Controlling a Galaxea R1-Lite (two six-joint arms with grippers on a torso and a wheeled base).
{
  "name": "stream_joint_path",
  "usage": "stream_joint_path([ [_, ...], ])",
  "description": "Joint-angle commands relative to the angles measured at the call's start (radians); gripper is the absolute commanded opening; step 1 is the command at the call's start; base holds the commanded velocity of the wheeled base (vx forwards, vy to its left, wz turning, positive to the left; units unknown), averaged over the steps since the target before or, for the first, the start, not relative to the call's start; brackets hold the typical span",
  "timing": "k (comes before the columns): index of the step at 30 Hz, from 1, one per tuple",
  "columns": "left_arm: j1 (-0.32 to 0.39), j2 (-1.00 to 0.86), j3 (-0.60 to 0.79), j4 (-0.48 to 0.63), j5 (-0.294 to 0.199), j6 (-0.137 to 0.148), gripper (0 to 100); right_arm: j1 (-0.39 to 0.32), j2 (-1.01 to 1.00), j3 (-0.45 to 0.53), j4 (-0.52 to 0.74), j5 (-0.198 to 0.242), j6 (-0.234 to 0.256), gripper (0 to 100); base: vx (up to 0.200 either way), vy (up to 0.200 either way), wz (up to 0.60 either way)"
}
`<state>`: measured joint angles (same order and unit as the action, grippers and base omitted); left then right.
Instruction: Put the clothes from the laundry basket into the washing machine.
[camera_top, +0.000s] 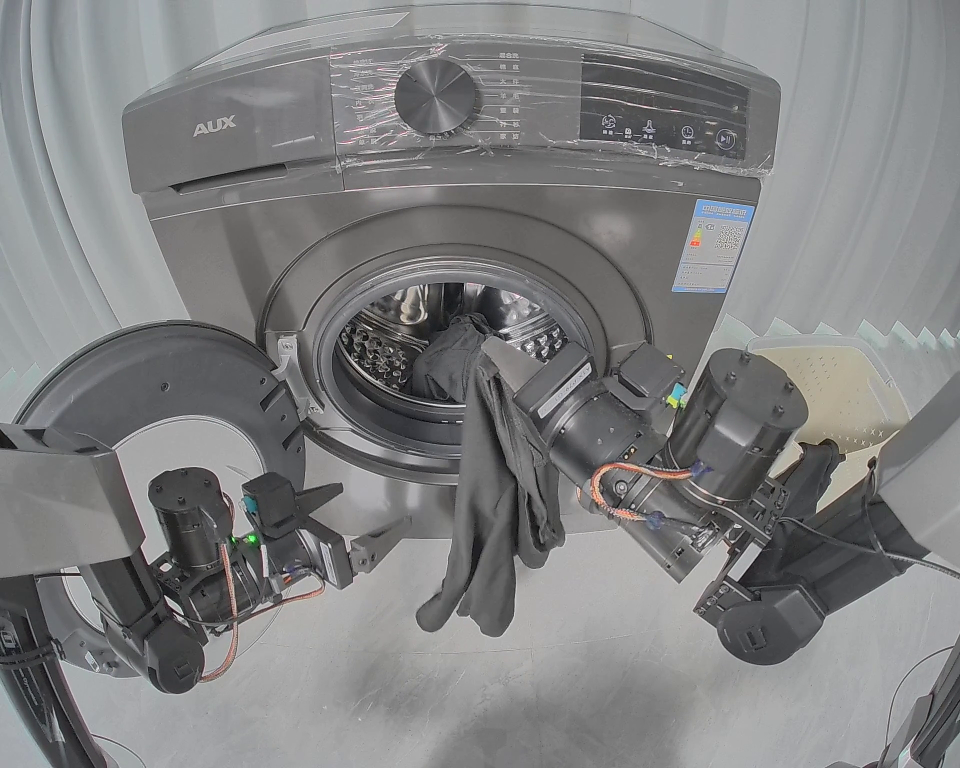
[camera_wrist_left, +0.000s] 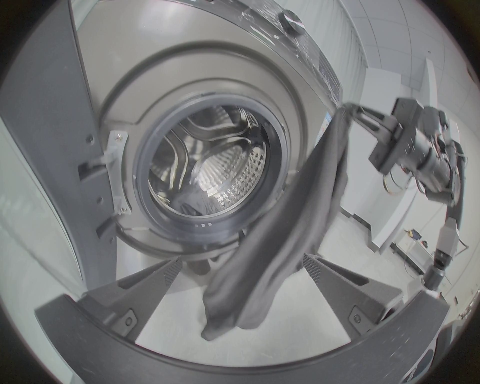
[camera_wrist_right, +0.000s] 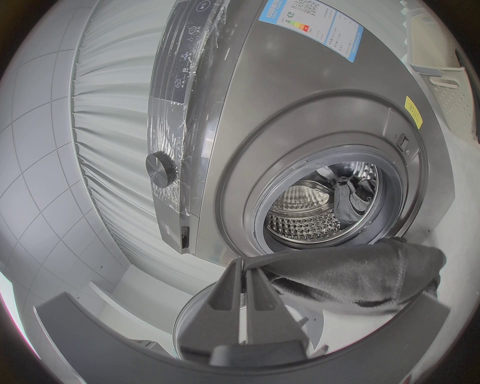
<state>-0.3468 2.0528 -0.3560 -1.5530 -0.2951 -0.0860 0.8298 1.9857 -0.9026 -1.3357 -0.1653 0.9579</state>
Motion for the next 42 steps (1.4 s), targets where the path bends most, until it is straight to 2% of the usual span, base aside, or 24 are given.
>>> stream_joint_path([
  [1,0.0,0.032,0.032,-0.001,-0.019,0.012,100,0.002,-0.001,-0.007,-0.002,0.0,-0.004,0,0.0,0.0,0.0],
  [5,-0.014,0.014,0.048,-0.001,-0.025,0.018,100,0.0,-0.004,-0.013,0.001,0.0,-0.005,0,0.0,0.0,0.0],
  [10,-0.054,-0.017,0.078,-0.001,-0.072,0.023,100,0.002,-0.002,-0.027,0.013,0.0,-0.033,0,0.0,0.0,0.0],
  [13,-0.066,-0.016,0.078,-0.001,-0.072,0.031,100,0.002,-0.004,-0.032,0.03,-0.003,-0.037,0,0.0,0.0,0.0],
  [17,-0.087,0.006,0.072,-0.001,-0.065,0.043,100,0.009,-0.007,-0.055,0.119,-0.017,-0.051,0,0.0,0.0,0.0],
  [20,-0.087,0.015,0.071,-0.001,-0.065,0.043,100,0.011,-0.008,-0.073,0.161,-0.039,-0.059,0,0.0,0.0,0.0],
  [21,-0.087,0.018,0.071,-0.001,-0.064,0.043,100,0.012,-0.007,-0.102,0.202,-0.077,-0.06,0,0.0,0.0,0.0],
  [22,-0.087,0.021,0.072,-0.001,-0.064,0.043,100,0.014,-0.005,-0.121,0.219,-0.092,-0.062,0,0.0,0.0,0.0],
  [25,-0.089,0.035,0.077,-0.001,-0.062,0.046,100,0.019,-0.008,-0.148,0.262,-0.108,-0.062,0,0.0,0.0,0.0],
  [31,-0.098,0.064,0.08,-0.001,-0.061,0.071,100,0.031,-0.048,-0.148,0.296,-0.111,-0.062,0,0.0,0.0,0.0],
  [42,-0.129,0.133,0.038,-0.001,-0.058,0.072,100,0.043,-0.076,-0.142,0.303,-0.111,-0.062,0,0.0,0.0,0.0],
])
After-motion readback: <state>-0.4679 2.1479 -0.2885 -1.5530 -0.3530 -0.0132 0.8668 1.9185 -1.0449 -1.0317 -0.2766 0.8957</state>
